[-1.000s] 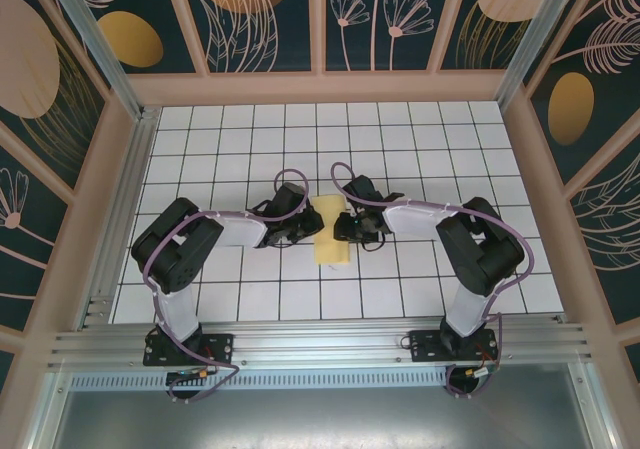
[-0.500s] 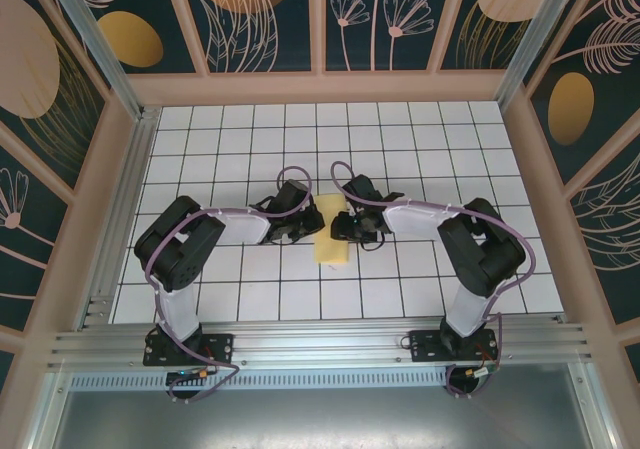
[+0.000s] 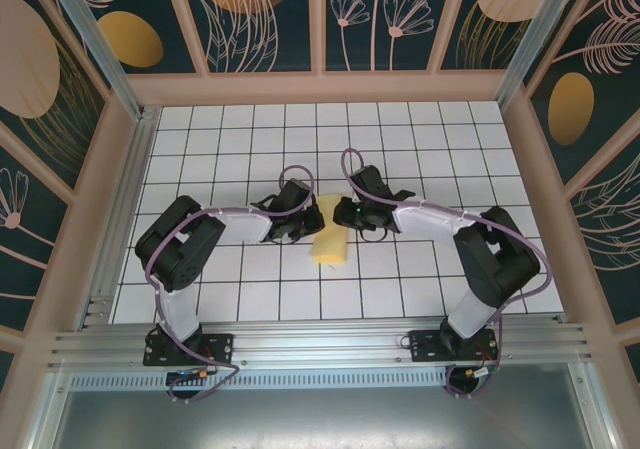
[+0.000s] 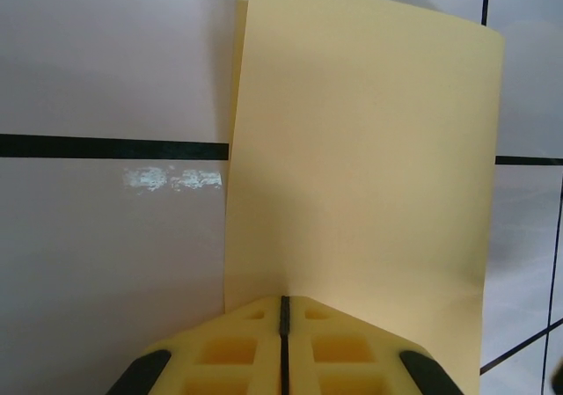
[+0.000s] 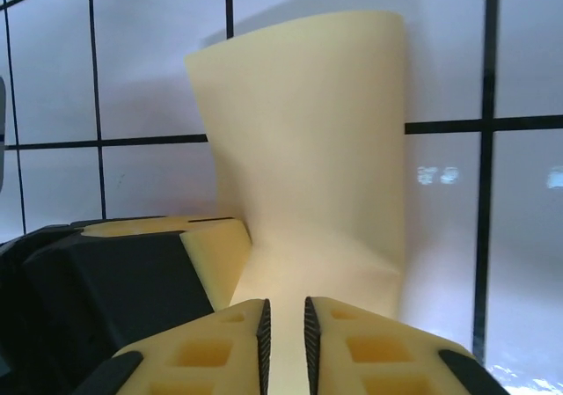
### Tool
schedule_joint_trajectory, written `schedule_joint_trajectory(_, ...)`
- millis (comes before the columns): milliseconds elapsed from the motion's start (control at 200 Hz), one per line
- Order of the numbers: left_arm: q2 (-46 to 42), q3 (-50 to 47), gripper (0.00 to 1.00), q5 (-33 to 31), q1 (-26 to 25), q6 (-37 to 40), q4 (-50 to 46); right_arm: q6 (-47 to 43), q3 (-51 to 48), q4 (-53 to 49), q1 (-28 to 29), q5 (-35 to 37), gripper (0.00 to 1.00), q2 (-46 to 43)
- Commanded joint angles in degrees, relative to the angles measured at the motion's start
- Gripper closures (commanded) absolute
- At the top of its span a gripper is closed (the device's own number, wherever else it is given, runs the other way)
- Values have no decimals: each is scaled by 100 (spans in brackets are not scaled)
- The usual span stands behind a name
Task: Fold a paper plane with a square sheet of paper (pick it up from the middle)
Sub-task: Fold the square sheet of paper in half at the center of the table.
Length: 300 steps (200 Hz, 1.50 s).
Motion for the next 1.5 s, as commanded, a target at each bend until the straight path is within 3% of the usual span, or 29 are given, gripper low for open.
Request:
schedule_joint_trajectory(0,327,-68,92,-365,5,127,-672,16,43,150,-13,-342,83,371)
schedule_joint_trajectory(300,396,-81,92,-429,1,118,-731,-84,-658,831,-377,-1318,84,691)
schedule_joint_trajectory(445,460,-62,92,-464,1,127,-751,-141,-849,888,-489,-1349,84,796)
schedule_joint_trajectory(731,452,-162,92,-462,1,60,-712,-243,-974,1093,-417,-2010,83,-38)
schedule_joint_trajectory(1081,458,-225,92,-488,2,13,-647,-230,-1332,695,-355,-1719,83,409)
schedule_joint_trajectory(1271,443,-288,92,-488,1,-30,-585,-239,-1490,1013,-232,-2111,83,-234)
schedule_joint_trajectory(1496,452,-315,92,-469,0,-57,-527,-177,-1703,1005,20,-2154,83,-90)
